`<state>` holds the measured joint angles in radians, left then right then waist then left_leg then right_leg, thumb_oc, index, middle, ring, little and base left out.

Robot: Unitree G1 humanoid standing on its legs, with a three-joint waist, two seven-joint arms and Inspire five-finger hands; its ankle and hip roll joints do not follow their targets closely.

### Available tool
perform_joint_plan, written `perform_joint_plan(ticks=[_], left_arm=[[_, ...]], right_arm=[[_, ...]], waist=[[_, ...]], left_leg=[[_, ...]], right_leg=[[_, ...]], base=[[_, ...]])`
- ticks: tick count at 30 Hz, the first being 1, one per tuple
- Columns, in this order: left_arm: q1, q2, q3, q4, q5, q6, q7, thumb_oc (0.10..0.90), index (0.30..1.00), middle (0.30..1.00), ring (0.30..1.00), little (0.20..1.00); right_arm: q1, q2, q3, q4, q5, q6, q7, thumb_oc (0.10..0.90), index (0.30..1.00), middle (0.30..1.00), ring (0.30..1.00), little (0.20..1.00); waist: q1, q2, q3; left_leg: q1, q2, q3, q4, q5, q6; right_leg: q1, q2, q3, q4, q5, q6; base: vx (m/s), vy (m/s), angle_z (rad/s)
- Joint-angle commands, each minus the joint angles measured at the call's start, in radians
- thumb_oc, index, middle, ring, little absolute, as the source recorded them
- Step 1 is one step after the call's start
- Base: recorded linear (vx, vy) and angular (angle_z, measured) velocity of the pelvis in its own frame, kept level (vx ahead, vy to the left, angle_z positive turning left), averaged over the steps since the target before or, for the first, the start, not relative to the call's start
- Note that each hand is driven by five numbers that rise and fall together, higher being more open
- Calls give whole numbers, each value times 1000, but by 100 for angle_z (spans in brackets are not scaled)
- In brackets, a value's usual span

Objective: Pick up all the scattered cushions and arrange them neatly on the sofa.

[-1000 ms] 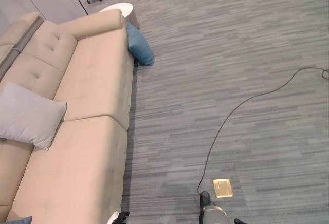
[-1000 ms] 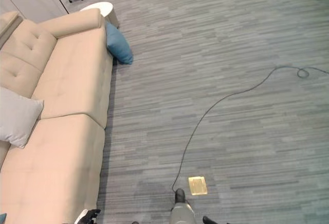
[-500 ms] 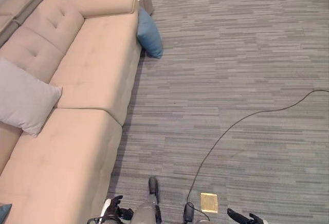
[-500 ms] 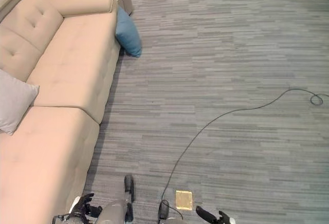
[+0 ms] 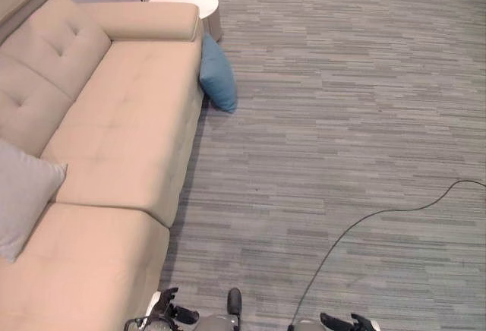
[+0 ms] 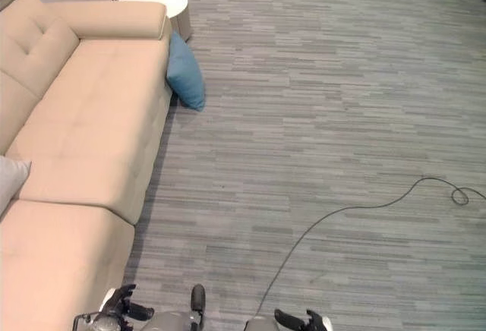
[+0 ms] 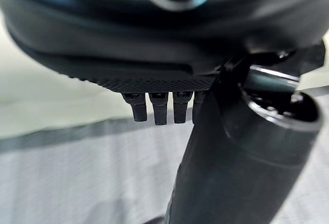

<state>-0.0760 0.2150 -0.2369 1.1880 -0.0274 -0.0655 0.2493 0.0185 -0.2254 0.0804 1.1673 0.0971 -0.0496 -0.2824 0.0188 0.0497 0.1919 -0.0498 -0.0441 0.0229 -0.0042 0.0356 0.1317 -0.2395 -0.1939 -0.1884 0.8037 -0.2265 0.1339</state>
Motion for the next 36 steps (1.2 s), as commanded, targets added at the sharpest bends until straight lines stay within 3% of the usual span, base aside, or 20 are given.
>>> perform_joint_plan(ticks=[1,3,4,8,10,11,12,13,14,16,20,21,23,26,27,30,32,34,35,36], left_arm=[[23,39,11,7,55,7,1,800,900,900,900,900],[18,39,3,14,84,8,-4,800,900,900,900,900],[17,33,-2,43,126,5,-11,800,900,900,900,900],[40,19,-5,65,148,5,-20,800,900,900,900,900],[45,12,1,68,140,3,-21,800,900,900,900,900],[44,17,24,49,85,0,-20,800,900,900,900,900],[39,21,33,29,62,-1,-21,800,900,900,900,900],[39,21,33,28,62,0,-21,800,900,900,900,900],[35,25,37,-13,31,-5,-15,800,900,900,900,900],[26,35,23,-62,26,-6,-11,800,900,900,900,900],[21,29,8,-62,13,-2,-10,800,900,900,900,900],[33,26,22,-44,6,-4,-10,800,900,900,900,900],[50,25,31,-20,13,-3,-8,800,900,900,900,900],[83,20,49,50,48,7,-21,800,900,900,900,900],[89,35,52,53,73,-7,-40,800,900,900,900,900],[114,24,53,82,104,22,-15,800,900,900,900,900],[99,37,39,94,107,24,-27,800,900,900,900,900],[92,38,18,63,107,22,-26,800,900,900,900,900],[92,38,18,62,107,22,-26,800,900,900,900,900],[91,30,3,60,105,21,-15,800,900,900,900,900]], right_arm=[[19,-53,4,-40,-31,-2,8,800,900,900,900,900],[16,-64,8,-40,-40,4,15,800,900,900,900,900],[5,-77,10,-11,-56,15,21,800,900,900,900,900],[13,-83,15,25,-71,24,34,800,900,900,900,900],[13,-88,17,33,-74,23,37,800,900,900,900,900],[-13,-97,9,38,-69,24,37,800,900,900,900,900],[-17,-100,4,37,-61,25,36,800,900,900,900,900],[-18,-100,4,38,-60,25,36,800,900,900,900,900],[-25,-117,3,36,-45,24,24,800,900,900,900,900],[-20,-131,-10,32,-27,26,11,800,900,900,900,900],[-18,-141,-28,34,8,16,-5,800,900,900,900,900],[-19,-141,-14,32,-9,14,-2,800,900,900,900,900],[-24,-144,-1,30,-28,15,-3,800,900,900,900,900],[-32,-142,18,33,-63,22,10,800,900,900,900,900],[-61,-246,-33,79,-42,32,34,800,900,900,900,900],[-37,-197,-8,28,-50,-14,34,800,900,900,900,900],[-22,-163,-7,41,-57,3,30,800,900,900,900,900],[-26,-137,23,24,-74,0,28,800,900,900,900,900],[-26,-138,24,24,-74,0,28,800,900,900,900,900],[-42,-122,50,8,-92,9,36,800,900,900,900,900]], waist=[[-37,24,50],[-65,15,52],[-93,9,37],[-104,22,6],[-103,27,1],[-80,23,29],[-69,7,39],[-70,10,39],[-38,-12,78],[-22,-16,96],[0,-4,98],[29,20,80],[60,34,67],[89,21,37],[102,11,21],[132,-19,-3],[144,-66,-20],[124,-35,-10],[123,-35,-10],[95,4,-7]], left_leg=[[8,41,-3,103,-115,-120],[58,29,-32,97,-158,-137],[122,28,-59,79,-205,-162],[184,58,-88,126,-238,-192],[160,71,-81,212,-218,-205],[6,101,-71,545,-63,-244],[-46,109,-63,649,-14,-231],[-51,111,-65,659,-18,-231],[-148,119,-30,856,3,-219],[-239,192,37,901,3,-208],[-329,199,94,655,2,-212],[-333,174,83,414,15,-214],[-321,156,58,197,76,-224],[-310,140,64,42,91,-221],[-289,129,51,40,115,-223],[-286,99,9,96,109,-195],[-276,53,24,149,35,-154],[-206,34,25,151,-24,-108],[-206,33,25,152,-25,-108],[-128,37,22,134,-60,-89]], right_leg=[[10,59,-24,-292,173,-4],[-26,58,-16,-460,196,4],[-86,39,13,-647,270,32],[-76,43,29,-688,309,35],[-59,52,24,-680,299,23],[-11,67,24,-655,267,-20],[10,64,17,-655,253,-41],[8,66,14,-654,252,-42],[65,70,13,-665,216,-78],[114,86,2,-666,174,-103],[206,118,-5,-688,112,-97],[244,145,3,-703,87,-81],[301,170,18,-714,58,-69],[386,190,51,-718,6,-59],[410,185,51,-717,-3,-52],[415,169,81,-660,-2,-34],[389,112,78,-523,93,27],[258,46,54,-238,296,74],[258,45,54,-237,295,75],[178,27,36,-109,324,53]], base=[[594,-163,27],[666,-221,69],[710,-247,90],[602,-252,73],[259,-202,34],[171,-296,18],[166,-294,9],[131,-303,-5],[252,-372,-44],[342,-327,-5],[426,-8,31],[560,134,3],[584,118,-27],[652,66,-58],[407,47,-37],[441,97,-51],[475,171,-51],[349,255,-12],[509,328,17],[272,163,14]])
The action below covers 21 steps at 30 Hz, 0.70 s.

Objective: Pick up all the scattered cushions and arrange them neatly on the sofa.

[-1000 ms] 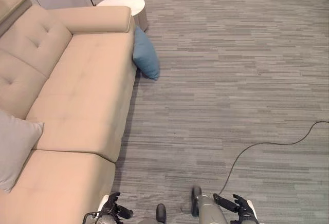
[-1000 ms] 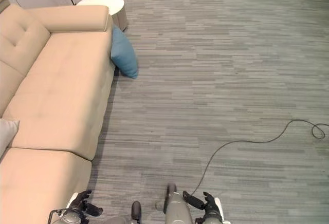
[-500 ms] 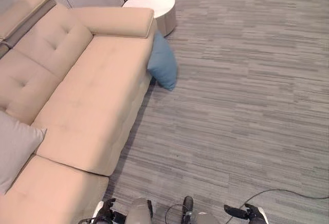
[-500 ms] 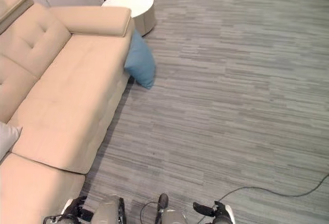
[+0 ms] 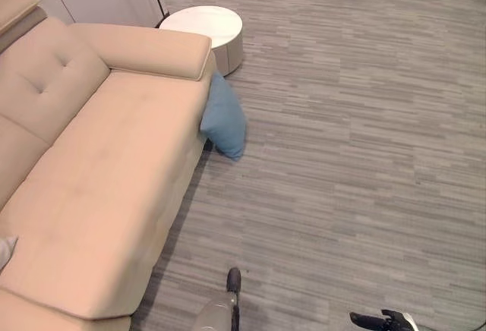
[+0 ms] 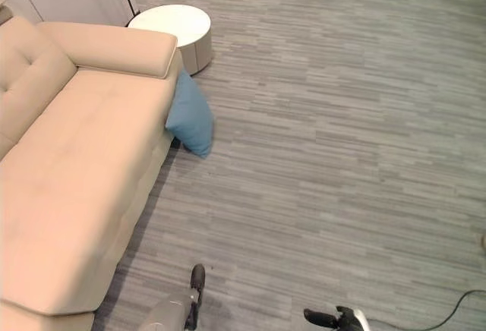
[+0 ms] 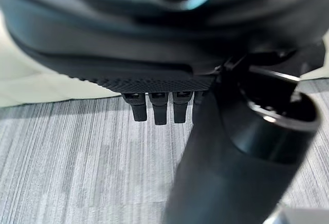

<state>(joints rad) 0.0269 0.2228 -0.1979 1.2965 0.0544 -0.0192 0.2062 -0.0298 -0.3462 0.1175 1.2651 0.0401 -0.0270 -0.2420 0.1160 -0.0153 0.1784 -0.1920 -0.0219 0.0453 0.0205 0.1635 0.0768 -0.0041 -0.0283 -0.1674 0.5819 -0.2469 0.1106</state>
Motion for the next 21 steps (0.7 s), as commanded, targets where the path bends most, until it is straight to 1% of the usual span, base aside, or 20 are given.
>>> perform_joint_plan(ticks=[1,2,3,4,5,6,7,9,10,12,13,14,15,16,17,18,19,20,21], left_arm=[[-12,22,-36,-48,23,-25,28,800,900,900,900,900],[-16,18,-39,-56,19,-27,28,800,900,900,900,900],[-33,11,-42,-84,-3,-35,35,800,900,900,900,900],[-32,11,-42,-84,-3,-34,35,800,900,900,900,900],[-51,11,-64,-94,21,-36,34,800,900,900,900,900],[-51,11,-64,-94,21,-36,34,800,900,900,900,900],[-62,13,-87,-96,63,-36,31,800,900,900,900,900],[-66,7,-88,-91,80,-39,29,800,900,900,900,900],[-65,6,-89,-91,80,-39,29,800,900,900,900,900],[-65,-6,-94,-69,107,-42,27,800,900,900,900,900],[-66,-8,-97,-59,118,-42,25,800,900,900,900,900],[-66,-9,-97,-58,118,-42,25,800,900,900,900,900],[-54,-25,-108,-32,147,-37,27,800,900,900,900,900],[-53,-29,-103,-27,145,-36,23,800,900,900,900,900],[-50,-29,-97,-23,134,-37,19,800,900,900,900,900],[-48,-23,-90,-27,118,-38,14,800,900,900,900,900],[-50,-20,-83,-34,103,-41,13,800,900,900,900,900],[-50,-19,-73,-41,80,-41,10,800,900,900,900,900],[-50,-15,-54,-50,42,-40,14,800,900,900,900,900]], right_arm=[[6,-1,14,-90,-35,-13,-5,800,900,900,900,900],[4,10,20,-95,-45,-15,-9,800,900,900,900,900],[-1,21,23,-105,-48,-19,-14,800,900,900,900,900],[-1,21,23,-105,-48,-19,-14,800,900,900,900,900],[-3,27,29,-103,-51,-20,-13,800,900,900,900,900],[-3,27,29,-103,-51,-20,-13,800,900,900,900,900],[2,24,24,-100,-44,-20,-14,800,900,900,900,900],[6,26,20,-88,-44,-18,-16,800,900,900,900,900],[6,25,20,-88,-44,-18,-17,800,900,900,900,900],[6,28,17,-69,-51,-13,-17,800,900,900,900,900],[6,28,15,-59,-54,-12,-16,800,900,900,900,900],[6,27,15,-59,-54,-12,-16,800,900,900,900,900],[18,30,24,-25,-62,-13,-18,800,900,900,900,900],[15,28,25,-22,-59,-13,-15,800,900,900,900,900],[14,28,26,-19,-59,-15,-16,800,900,900,900,900],[10,28,26,-20,-50,-20,-13,800,900,900,900,900],[10,28,21,-28,-31,-24,-14,800,900,900,900,900],[5,27,19,-34,-19,-22,-18,800,900,900,900,900],[5,24,16,-38,-9,-19,-19,800,900,900,900,900]], waist=[[-4,64,10],[-22,80,16],[-55,96,23],[-61,95,28],[-94,94,39],[-95,95,40],[-123,79,43],[-144,69,40],[-145,76,44],[-165,73,36],[-174,77,33],[-174,82,35],[-186,79,3],[-184,85,-7],[-174,90,-7],[-161,79,7],[-153,68,18],[-136,52,30],[-123,33,37]], left_leg=[[16,9,0,111,-189,-33],[47,9,-11,104,-200,-29],[103,2,-33,98,-228,-34],[108,0,-38,100,-230,-34],[153,-7,-58,103,-265,-46],[154,-7,-59,103,-265,-46],[196,-18,-73,107,-309,-62],[239,-19,-89,110,-346,-81],[246,-12,-91,111,-351,-82],[287,-5,-107,114,-370,-103],[309,5,-108,115,-378,-110],[312,10,-108,115,-381,-111],[340,43,-127,199,-385,-139],[323,64,-120,259,-351,-154],[288,78,-116,365,-297,-167],[194,80,-130,543,-185,-183],[148,96,-118,648,-139,-177],[101,98,-111,765,-129,-166],[55,108,-83,832,-125,-156]], right_leg=[[-59,-146,16,123,337,77],[-108,-150,1,151,305,60],[-176,-149,-33,81,258,38],[-169,-152,-37,82,254,39],[-209,-139,-53,-31,204,22],[-207,-139,-53,-31,204,22],[-254,-144,-38,-193,221,27],[-289,-166,-37,-356,270,46],[-276,-158,-42,-365,272,46],[-304,-173,-42,-469,320,70],[-313,-174,-45,-490,335,79],[-309,-170,-48,-492,335,79],[-284,-143,-26,-464,341,55],[-262,-119,-27,-460,324,41],[-233,-97,-28,-462,310,22],[-204,-87,-22,-454,294,-8],[-180,-79,-22,-459,285,-30],[-150,-73,-21,-469,275,-49],[-124,-75,-26,-475,262,-64]], base=[[417,221,30],[470,70,29],[477,69,36],[638,-37,59],[310,-51,61],[600,-147,65],[451,-165,40],[484,-188,15],[364,-135,12],[426,-149,12],[327,-115,15],[695,-354,31],[656,-379,50],[733,-463,55],[241,-281,59],[158,-295,37],[122,-325,10],[151,-341,-28],[210,-352,-34]])
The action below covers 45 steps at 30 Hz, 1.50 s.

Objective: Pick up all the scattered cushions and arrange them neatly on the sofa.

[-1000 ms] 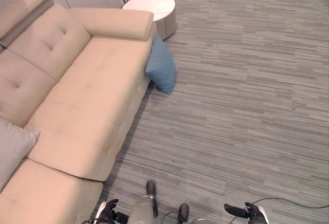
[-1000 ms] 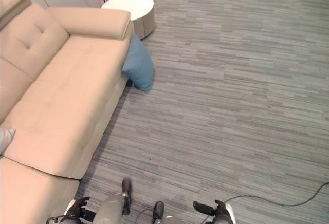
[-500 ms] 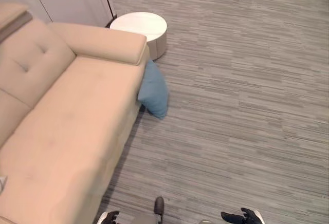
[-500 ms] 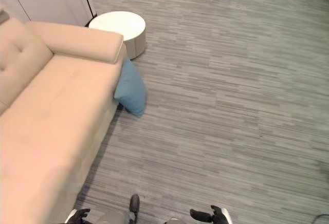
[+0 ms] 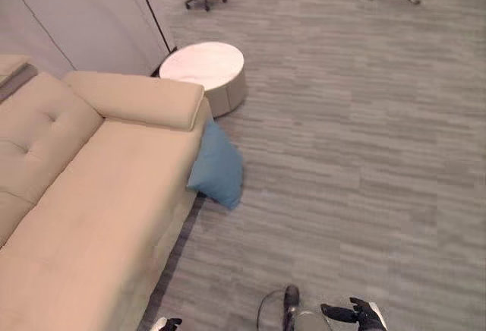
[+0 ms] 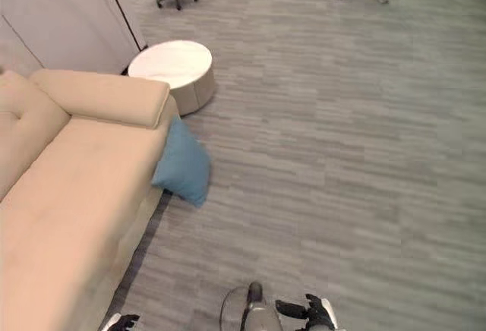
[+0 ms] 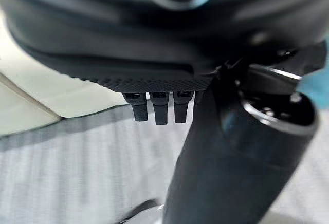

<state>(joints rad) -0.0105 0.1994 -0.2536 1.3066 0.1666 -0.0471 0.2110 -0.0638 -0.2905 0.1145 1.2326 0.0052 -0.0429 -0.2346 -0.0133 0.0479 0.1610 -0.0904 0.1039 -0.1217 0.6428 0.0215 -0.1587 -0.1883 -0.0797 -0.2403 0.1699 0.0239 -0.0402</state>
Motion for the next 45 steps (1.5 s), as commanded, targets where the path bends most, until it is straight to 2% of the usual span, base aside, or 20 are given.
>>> perform_joint_plan(ticks=[1,5,6,8,12,14,21,22,23,24,27,29,31,34,37,40,41,43,44,45], left_arm=[[-17,8,14,-78,-111,-14,11,800,900,900,900,900],[-16,6,39,-89,-162,-19,21,800,900,900,900,900],[-7,7,31,-102,-150,-15,25,800,900,900,900,900],[-9,26,60,-121,-166,-7,25,800,900,900,900,900],[19,27,86,-113,-197,-7,7,800,900,900,900,900],[43,13,123,-66,-230,0,6,800,900,900,900,900],[66,22,175,-15,-251,0,4,800,900,900,900,900],[64,27,170,-17,-237,5,5,800,900,900,900,900],[65,27,170,-17,-237,5,5,800,900,900,900,900],[51,37,137,-10,-202,14,3,800,900,900,900,900],[47,44,115,-4,-179,18,2,800,900,900,900,900],[24,46,80,2,-141,15,4,800,900,900,900,900],[5,48,51,-5,-110,12,5,800,900,900,900,900],[-34,47,23,-18,-91,4,14,800,900,900,900,900],[-45,51,19,-19,-91,1,16,800,900,900,900,900],[-46,47,18,-22,-94,-2,19,800,900,900,900,900],[-44,39,26,-33,-112,-5,22,800,900,900,900,900],[-43,32,28,-37,-126,-5,19,800,900,900,900,900],[-43,25,23,-61,-151,-4,22,800,900,900,900,900],[-35,22,20,-61,-154,-3,23,800,900,900,900,900]], right_arm=[[40,-33,19,-8,29,0,-29,800,900,900,900,900],[62,-59,21,-41,57,-12,-12,800,900,900,900,900],[62,-60,37,-56,50,-33,-31,800,900,900,900,900],[83,-66,30,-78,40,-9,-21,800,900,900,900,900],[58,-54,31,-86,67,-4,-18,800,900,900,900,900],[55,-37,45,-77,53,-3,-7,800,900,900,900,900],[53,-1,69,-53,8,0,11,800,900,900,900,900],[50,-3,64,-46,-4,8,18,800,900,900,900,900],[50,-3,64,-46,-4,8,18,800,900,900,900,900],[44,-11,57,-46,-3,9,23,800,900,900,900,900],[48,-13,52,-51,-5,12,22,800,900,900,900,900],[47,-14,51,-64,-5,6,18,800,900,900,900,900],[45,-17,49,-68,-6,5,21,800,900,900,900,900],[48,-17,35,-42,0,13,22,800,900,900,900,900],[60,-5,26,-16,-8,20,28,800,900,900,900,900],[58,-4,25,-6,-3,18,29,800,900,900,900,900],[55,-3,25,-2,22,11,24,800,900,900,900,900],[53,-7,22,-2,36,7,21,800,900,900,900,900],[62,-19,5,-17,80,-1,2,800,900,900,900,900],[68,-25,0,-23,94,-6,-1,800,900,900,900,900]], waist=[[17,-38,58],[61,-32,55],[82,-17,52],[80,-3,51],[114,12,37],[148,-2,16],[211,-62,-47],[209,-53,-47],[210,-53,-48],[185,-43,-32],[155,-15,-23],[111,14,-5],[81,16,0],[32,7,6],[14,-11,-6],[10,-11,-17],[13,-6,-18],[13,-1,-12],[12,-17,25],[6,-25,32]], left_leg=[[-79,3,109,229,19,87],[-171,-12,196,15,-49,104],[-192,-10,256,-182,-35,100],[-200,12,380,-341,11,95],[-177,25,501,-438,40,97],[-155,-25,440,-447,18,120],[-90,-87,427,-504,-27,162],[-65,-94,407,-523,-44,180],[-67,-94,407,-523,-44,180],[-40,-111,354,-515,-72,208],[-6,-104,305,-518,-86,215],[7,-92,236,-496,-100,190],[9,-85,199,-481,-114,166],[38,-57,120,-486,-143,112],[78,-12,91,-505,-143,70],[80,33,83,-499,-124,50],[60,79,64,-443,-76,37],[34,96,61,-390,-36,35],[-70,145,105,-192,85,67],[-92,160,156,-149,78,77]], right_leg=[[84,-22,43,-65,-26,78],[167,18,30,-85,-89,86],[200,32,5,-91,-121,97],[237,49,-19,-92,-150,101],[295,69,-68,-87,-187,105],[314,66,-72,-61,-192,116],[325,24,-128,31,-177,175],[264,-18,-149,188,-112,229],[263,-18,-149,187,-111,229],[207,-51,-104,376,-10,282],[145,-67,-54,467,-6,266],[95,-132,1,389,-87,197],[90,-157,72,261,-110,181],[34,-226,200,42,5,221],[65,-244,177,-14,34,260],[83,-204,168,-28,-7,257],[91,-146,165,-15,-51,225],[106,-125,150,-18,-69,207],[160,-80,125,-27,-91,147],[173,-70,115,-33,-96,130]], base=[[269,-304,-24],[366,-152,19],[413,-72,11],[359,-56,21],[261,-24,24],[320,23,10],[243,25,41],[88,53,69],[186,49,87],[155,5,72],[131,-44,104],[202,-227,95],[172,-286,115],[243,-485,70],[213,-447,40],[95,-318,37],[156,-513,44],[83,-432,29],[42,-504,16],[93,-569,29]])
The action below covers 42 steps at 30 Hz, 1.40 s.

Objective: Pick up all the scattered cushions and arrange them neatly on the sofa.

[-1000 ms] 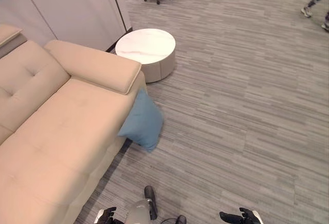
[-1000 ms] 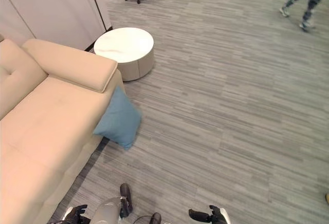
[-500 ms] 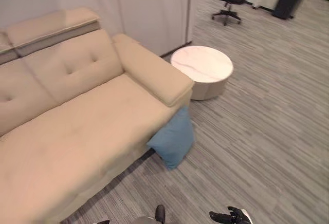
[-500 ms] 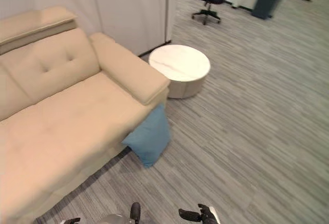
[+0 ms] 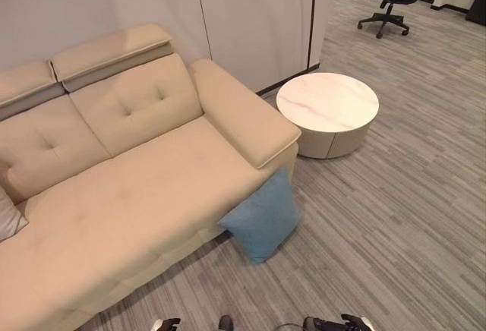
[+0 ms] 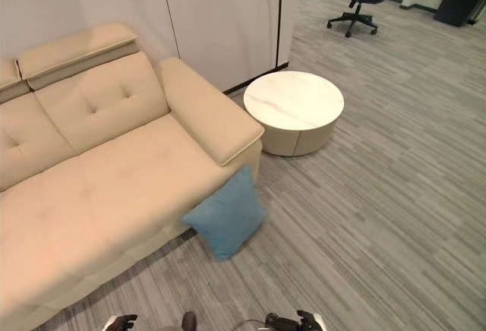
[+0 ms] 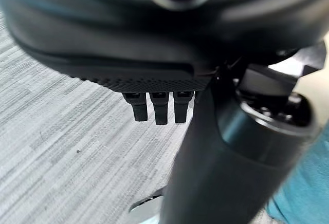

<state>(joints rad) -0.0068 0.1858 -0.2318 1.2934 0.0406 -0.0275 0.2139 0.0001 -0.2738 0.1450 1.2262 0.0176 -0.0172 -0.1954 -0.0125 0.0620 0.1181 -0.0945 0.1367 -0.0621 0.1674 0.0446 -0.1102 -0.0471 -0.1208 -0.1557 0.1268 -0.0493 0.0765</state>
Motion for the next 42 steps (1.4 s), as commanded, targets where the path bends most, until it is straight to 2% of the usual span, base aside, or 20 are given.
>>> perform_joint_plan(ticks=[1,2,3,4,5,6,8,9,10,11,17,20,23,27,30,31,32,36,40,42], left_arm=[[-38,31,-3,-48,-30,-22,16,800,900,900,900,900],[-37,26,-5,-46,-29,-21,13,800,900,900,900,900],[-38,26,-5,-46,-29,-21,13,800,900,900,900,900],[-39,23,-9,-45,-26,-20,10,800,900,900,900,900],[-38,22,-15,-40,-18,-21,8,800,900,900,900,900],[-36,23,-27,-32,2,-22,6,800,900,900,900,900],[-31,29,-30,-31,16,-16,2,800,900,900,900,900],[-30,29,-30,-32,16,-16,2,800,900,900,900,900],[-23,29,-15,-21,7,-15,-5,800,900,900,900,900],[-17,27,-2,-13,-6,-15,0,800,900,900,900,900],[-14,39,23,-9,-26,-13,2,800,900,900,900,900],[-29,51,20,-20,-22,-9,-2,800,900,900,900,900],[-40,60,6,-20,-14,-6,-4,800,900,900,900,900],[-51,67,-10,-16,10,-6,-8,800,900,900,900,900],[-60,69,-32,-2,44,-4,-10,800,900,900,900,900],[-68,70,-52,2,70,-5,-10,800,900,900,900,900],[-71,71,-61,3,79,-6,-10,800,900,900,900,900],[-82,71,-61,2,68,-12,-11,800,900,900,900,900],[-99,72,-32,-10,-11,-25,6,800,900,900,900,900],[-151,87,-17,-60,-94,-46,33,800,900,900,900,900]], right_arm=[[1,-44,-26,-20,83,-30,-39,800,900,900,900,900],[-5,-45,-18,-20,77,-28,-38,800,900,900,900,900],[-5,-45,-18,-20,77,-28,-38,800,900,900,900,900],[-11,-45,-12,-19,77,-29,-38,800,900,900,900,900],[-11,-44,-10,-20,80,-29,-37,800,900,900,900,900],[-8,-46,-9,-24,82,-31,-42,800,900,900,900,900],[-2,-45,-6,-25,84,-29,-50,800,900,900,900,900],[-2,-45,-6,-25,84,-29,-50,800,900,900,900,900],[-6,-46,-5,-18,78,-23,-47,800,900,900,900,900],[-9,-35,3,-11,69,-25,-48,800,900,900,900,900],[-8,-14,5,-8,50,-28,-39,800,900,900,900,900],[-20,-10,12,-4,26,-14,-30,800,900,900,900,900],[-21,-6,1,-23,39,-20,-28,800,900,900,900,900],[-26,-5,-7,-39,46,-29,-27,800,900,900,900,900],[-27,-5,-17,-44,57,-29,-31,800,900,900,900,900],[-23,-5,-23,-45,68,-28,-32,800,900,900,900,900],[-23,-9,-25,-41,68,-26,-33,800,900,900,900,900],[-29,-20,-48,-23,73,-28,-44,800,900,900,900,900],[-59,-47,-76,-33,105,-42,-72,800,900,900,900,900],[-119,-81,-102,-69,150,-59,-107,800,900,900,900,900]], waist=[[8,-43,75],[19,-45,79],[18,-47,76],[26,-50,73],[35,-51,68],[40,-34,51],[50,-16,47],[51,-18,47],[57,-7,35],[64,-9,27],[67,-36,-10],[60,-40,9],[46,-15,29],[23,-7,45],[2,-13,49],[-21,-21,59],[-28,-24,63],[-30,-48,73],[-22,-61,75],[-19,-60,124]], left_leg=[[-95,110,120,332,22,37],[-112,59,118,344,-20,43],[-114,57,118,341,-17,44],[-145,-2,111,341,-44,48],[-163,-64,128,291,-75,63],[-180,-82,205,139,-64,73],[-209,-69,310,35,22,57],[-205,-71,312,29,24,56],[-160,-71,322,-55,19,64],[-142,-104,274,-72,31,74],[-91,-136,270,-78,-8,109],[-57,-144,262,-62,-52,137],[-13,-131,234,-55,-80,148],[11,-123,185,-50,-103,133],[17,-126,156,-43,-119,121],[23,-137,130,-33,-134,114],[23,-139,123,-27,-139,109],[3,-136,106,16,-159,90],[-47,-113,91,26,-149,71],[-131,-100,61,32,-121,57]], right_leg=[[36,-20,30,4,-26,5],[49,-8,39,-8,-33,3],[46,-10,39,-10,-31,3],[53,-1,45,-24,-31,4],[65,15,46,-39,-33,5],[94,44,30,-69,-52,11],[140,74,14,-84,-74,8],[141,73,16,-84,-74,8],[155,86,10,-82,-90,14],[170,87,0,-63,-96,20],[169,62,-15,32,-106,48],[77,8,-40,276,-5,117],[-3,-39,-66,404,44,113],[-26,-97,-70,302,-10,71],[-64,-123,-3,210,30,78],[-88,-116,65,146,66,91],[-99,-123,80,121,90,99],[-74,-158,37,39,125,120],[-79,-129,27,14,92,116],[-149,-109,22,28,76,102]], base=[[139,-249,38],[107,-114,29],[137,-104,15],[178,-109,-11],[339,-157,2],[351,-120,7],[281,-51,24],[226,14,24],[309,48,3],[419,81,-15],[209,76,1],[127,106,32],[139,78,36],[136,-61,50],[105,-107,57],[112,-142,55],[95,-147,67],[46,-151,41],[-20,-133,15],[-247,-143,4]])
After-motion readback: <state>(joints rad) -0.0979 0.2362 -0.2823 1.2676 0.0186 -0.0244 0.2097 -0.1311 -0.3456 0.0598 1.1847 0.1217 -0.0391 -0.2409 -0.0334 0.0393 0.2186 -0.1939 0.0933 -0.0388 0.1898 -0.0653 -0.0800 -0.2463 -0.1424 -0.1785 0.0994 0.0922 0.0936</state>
